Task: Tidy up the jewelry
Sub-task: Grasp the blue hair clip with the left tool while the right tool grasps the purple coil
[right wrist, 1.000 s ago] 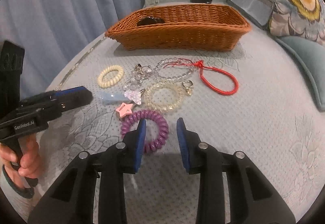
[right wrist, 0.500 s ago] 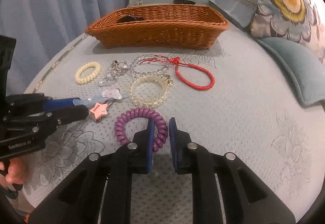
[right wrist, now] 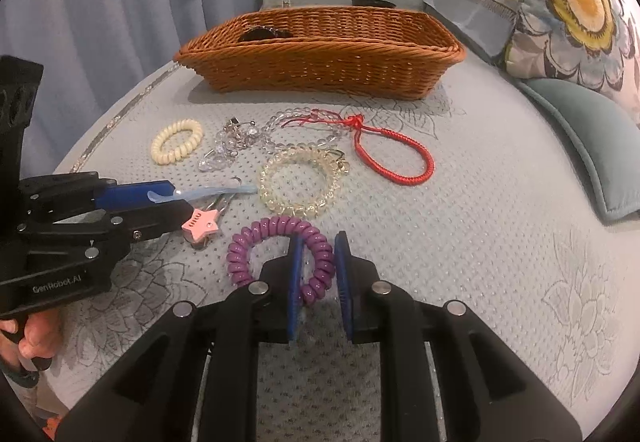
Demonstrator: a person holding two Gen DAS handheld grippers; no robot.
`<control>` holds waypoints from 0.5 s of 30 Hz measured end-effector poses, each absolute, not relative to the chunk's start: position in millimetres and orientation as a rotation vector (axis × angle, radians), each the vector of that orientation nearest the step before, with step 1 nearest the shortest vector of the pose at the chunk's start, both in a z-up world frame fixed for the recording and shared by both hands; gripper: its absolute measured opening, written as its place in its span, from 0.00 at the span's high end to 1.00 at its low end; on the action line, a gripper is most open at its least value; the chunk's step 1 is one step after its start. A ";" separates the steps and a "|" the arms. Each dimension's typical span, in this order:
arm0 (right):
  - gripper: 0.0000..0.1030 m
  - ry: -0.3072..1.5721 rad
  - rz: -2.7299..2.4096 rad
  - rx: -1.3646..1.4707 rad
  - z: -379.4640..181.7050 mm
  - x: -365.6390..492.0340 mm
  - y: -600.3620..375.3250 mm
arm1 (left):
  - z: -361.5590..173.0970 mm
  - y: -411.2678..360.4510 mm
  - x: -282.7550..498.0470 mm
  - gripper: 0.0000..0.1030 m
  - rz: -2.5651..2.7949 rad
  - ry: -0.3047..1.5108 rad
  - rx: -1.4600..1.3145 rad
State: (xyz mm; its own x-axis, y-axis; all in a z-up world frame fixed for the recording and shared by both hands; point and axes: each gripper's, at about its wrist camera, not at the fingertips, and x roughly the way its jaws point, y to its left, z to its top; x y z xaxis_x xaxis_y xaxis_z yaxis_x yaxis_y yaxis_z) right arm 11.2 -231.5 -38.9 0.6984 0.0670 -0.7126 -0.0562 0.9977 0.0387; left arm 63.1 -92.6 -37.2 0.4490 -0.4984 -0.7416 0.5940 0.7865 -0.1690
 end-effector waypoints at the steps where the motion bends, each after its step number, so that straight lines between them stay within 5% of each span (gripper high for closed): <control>1: 0.86 0.792 0.066 0.001 -39.1 11.0 -229.5 | -37.3 -93.4 62.4 0.77 -0.671 0.867 0.128; 3: 0.87 0.782 0.061 -0.027 -38.8 10.1 -224.8 | -38.4 -96.1 61.5 0.89 -0.659 0.861 0.145; 15: 0.91 0.695 0.103 0.011 -19.7 -8.6 -225.1 | -20.1 -72.4 49.6 0.90 -0.648 0.774 0.017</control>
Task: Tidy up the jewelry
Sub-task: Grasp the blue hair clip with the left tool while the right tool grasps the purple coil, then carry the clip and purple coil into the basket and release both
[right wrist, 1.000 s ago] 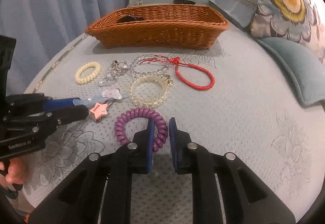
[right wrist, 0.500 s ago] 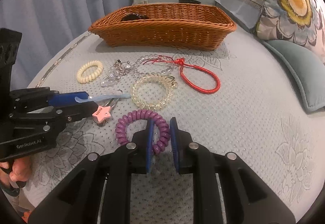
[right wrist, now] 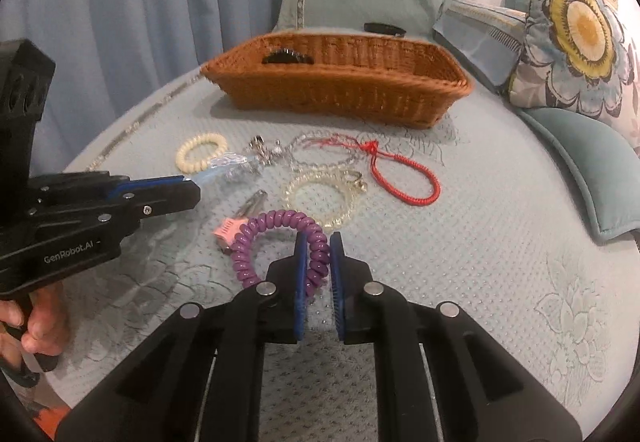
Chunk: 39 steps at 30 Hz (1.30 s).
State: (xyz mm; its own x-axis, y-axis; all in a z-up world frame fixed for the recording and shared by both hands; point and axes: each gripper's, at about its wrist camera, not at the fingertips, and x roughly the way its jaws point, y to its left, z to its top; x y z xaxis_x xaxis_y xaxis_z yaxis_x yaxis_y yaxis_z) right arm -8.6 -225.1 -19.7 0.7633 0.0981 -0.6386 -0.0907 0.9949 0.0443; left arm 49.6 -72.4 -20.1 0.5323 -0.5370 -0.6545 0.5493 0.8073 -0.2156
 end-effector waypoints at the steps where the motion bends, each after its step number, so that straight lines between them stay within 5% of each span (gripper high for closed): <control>1: 0.91 0.686 0.102 0.015 -16.5 -9.2 -225.7 | -16.0 -71.0 47.9 0.90 -0.649 0.761 0.010; 22: 0.91 0.489 -0.001 0.066 67.5 89.4 -279.2 | 61.3 -93.5 143.9 0.90 -0.609 0.594 -0.056; 39: 0.91 0.706 0.001 0.092 35.0 206.3 -297.6 | 22.0 -143.2 215.5 0.90 -0.567 0.687 0.006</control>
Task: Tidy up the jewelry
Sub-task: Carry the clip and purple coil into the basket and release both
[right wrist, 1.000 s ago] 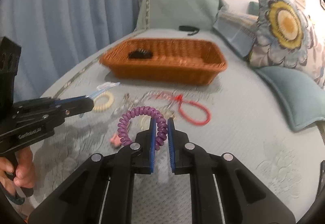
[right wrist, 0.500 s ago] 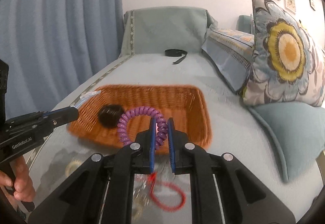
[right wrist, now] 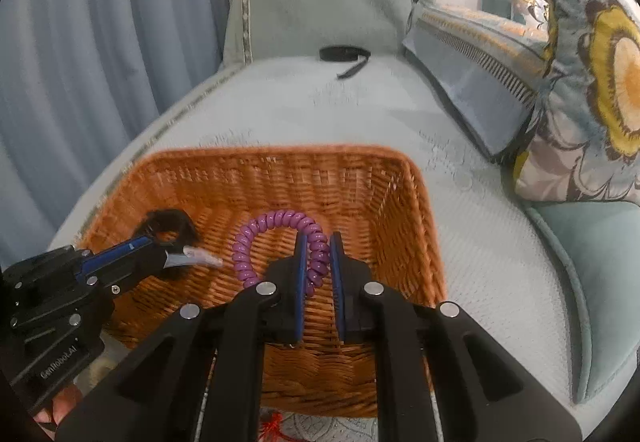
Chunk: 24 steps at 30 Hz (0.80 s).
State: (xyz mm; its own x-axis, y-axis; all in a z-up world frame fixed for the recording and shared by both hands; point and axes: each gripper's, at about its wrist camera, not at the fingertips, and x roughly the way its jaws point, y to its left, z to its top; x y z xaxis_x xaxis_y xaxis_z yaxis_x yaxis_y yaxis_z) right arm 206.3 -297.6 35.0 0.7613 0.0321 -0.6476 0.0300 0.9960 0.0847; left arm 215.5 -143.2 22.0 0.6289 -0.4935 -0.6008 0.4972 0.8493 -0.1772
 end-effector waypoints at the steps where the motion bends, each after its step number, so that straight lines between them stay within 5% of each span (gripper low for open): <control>1: 0.91 0.713 0.003 0.100 31.3 207.7 -297.7 | 19.4 -144.4 215.4 0.90 -0.566 0.689 0.012; 12: 0.90 0.735 0.003 0.100 24.3 206.9 -293.4 | 8.3 -135.3 219.0 0.88 -0.592 0.731 -0.036; 14: 0.86 0.729 0.025 0.140 26.6 203.5 -298.3 | 10.4 -127.8 216.1 0.77 -0.620 0.729 -0.080; 18: 0.51 0.664 0.064 0.211 40.4 180.7 -309.6 | 27.2 -103.7 190.3 0.67 -0.604 0.648 -0.149; 24: 0.51 0.580 0.074 0.152 50.7 115.1 -299.1 | 46.4 -69.7 120.5 0.59 -0.540 0.506 -0.149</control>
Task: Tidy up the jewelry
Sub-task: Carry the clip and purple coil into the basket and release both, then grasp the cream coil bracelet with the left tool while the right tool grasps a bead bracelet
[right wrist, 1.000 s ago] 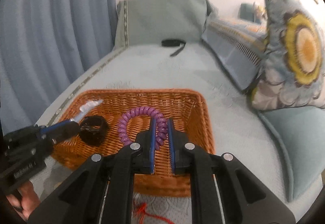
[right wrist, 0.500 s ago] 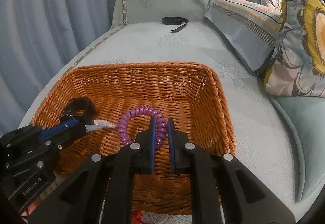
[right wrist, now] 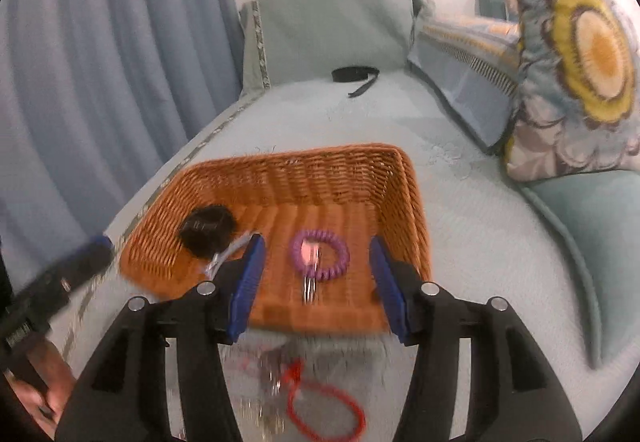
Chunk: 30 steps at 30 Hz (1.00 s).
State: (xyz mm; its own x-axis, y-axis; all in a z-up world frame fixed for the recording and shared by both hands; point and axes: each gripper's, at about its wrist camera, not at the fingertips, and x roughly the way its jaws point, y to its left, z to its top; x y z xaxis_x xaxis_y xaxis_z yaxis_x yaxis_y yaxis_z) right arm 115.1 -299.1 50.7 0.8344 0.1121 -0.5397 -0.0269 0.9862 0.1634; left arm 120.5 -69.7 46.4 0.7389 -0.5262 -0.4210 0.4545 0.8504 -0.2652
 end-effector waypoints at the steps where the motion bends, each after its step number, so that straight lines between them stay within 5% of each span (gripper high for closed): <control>1: 0.51 0.575 0.075 0.137 49.5 104.6 -295.6 | 47.9 -66.2 114.7 0.59 -0.531 0.504 -0.141; 13: 0.51 0.622 0.059 -0.024 9.7 10.4 -235.5 | 7.4 -12.7 55.4 0.59 -0.413 0.619 -0.178; 30: 0.51 0.790 0.031 0.142 -31.2 53.5 -253.2 | -30.1 -2.1 61.4 0.59 -0.362 0.743 -0.170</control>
State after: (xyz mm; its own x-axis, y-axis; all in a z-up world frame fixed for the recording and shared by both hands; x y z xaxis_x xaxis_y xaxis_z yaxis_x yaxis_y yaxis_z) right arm 53.5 -253.2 -31.2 0.7038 0.0804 -0.7059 0.0256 0.9901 0.1383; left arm 61.4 -2.1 -30.1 0.6782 -0.3800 -0.6290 0.2613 0.9247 -0.2769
